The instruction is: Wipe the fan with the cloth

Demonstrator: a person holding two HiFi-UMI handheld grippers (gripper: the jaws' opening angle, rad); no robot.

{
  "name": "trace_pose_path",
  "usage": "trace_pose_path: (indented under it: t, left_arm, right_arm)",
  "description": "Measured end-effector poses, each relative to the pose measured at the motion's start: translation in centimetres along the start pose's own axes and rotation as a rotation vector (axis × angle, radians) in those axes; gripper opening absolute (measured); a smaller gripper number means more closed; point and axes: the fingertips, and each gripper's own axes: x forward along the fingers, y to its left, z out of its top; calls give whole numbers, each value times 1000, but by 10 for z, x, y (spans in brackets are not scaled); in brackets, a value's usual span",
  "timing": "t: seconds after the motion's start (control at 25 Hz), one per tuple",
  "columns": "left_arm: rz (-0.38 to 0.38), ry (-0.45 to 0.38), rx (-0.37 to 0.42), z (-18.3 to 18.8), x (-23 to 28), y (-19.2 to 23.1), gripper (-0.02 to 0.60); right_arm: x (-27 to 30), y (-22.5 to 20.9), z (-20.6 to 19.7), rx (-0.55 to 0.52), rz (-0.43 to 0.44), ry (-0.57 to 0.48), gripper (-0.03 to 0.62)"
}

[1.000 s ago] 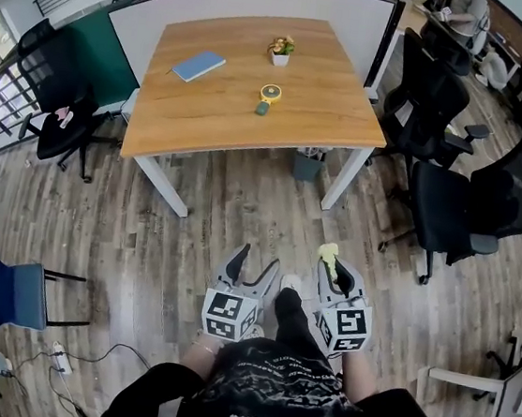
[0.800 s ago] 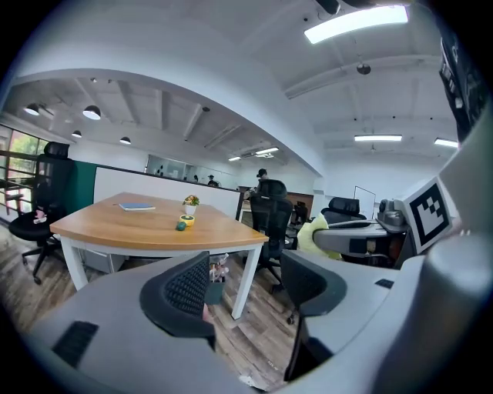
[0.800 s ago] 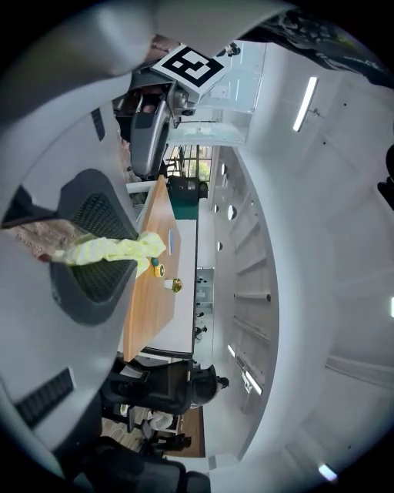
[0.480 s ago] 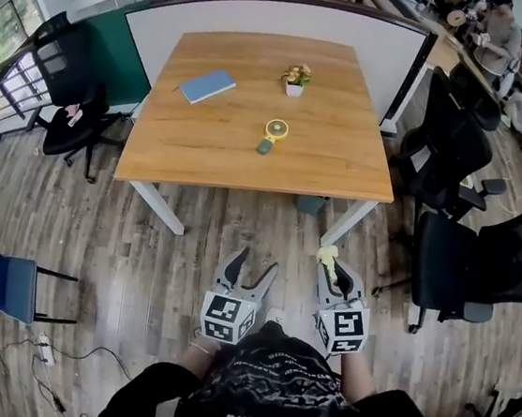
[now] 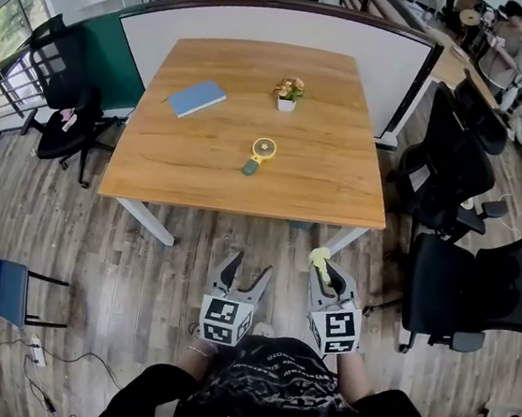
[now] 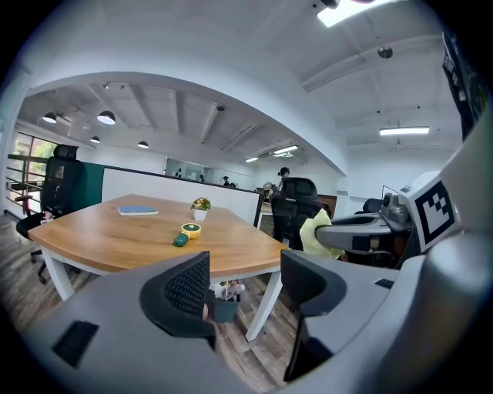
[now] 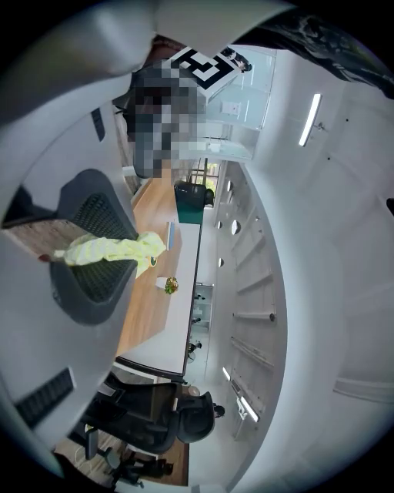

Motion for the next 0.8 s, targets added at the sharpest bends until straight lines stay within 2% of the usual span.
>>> trace_pose_path:
  t: [0.16, 0.36, 0.6, 0.8]
  left_arm:
    - [-5, 17, 1, -1, 20, 10, 291]
    - [-2, 39, 6, 0, 50, 38, 291]
    - [3, 45, 12, 24, 99, 89, 291]
    - [-8, 79, 55, 43, 138, 135, 291]
  right_arm:
    - [17, -11, -1, 107, 1, -5, 78]
    - [52, -23, 4, 177, -7, -17, 78]
    - [109, -44, 14, 165, -42, 16, 78]
    - [162, -49, 30, 161, -66, 33, 80]
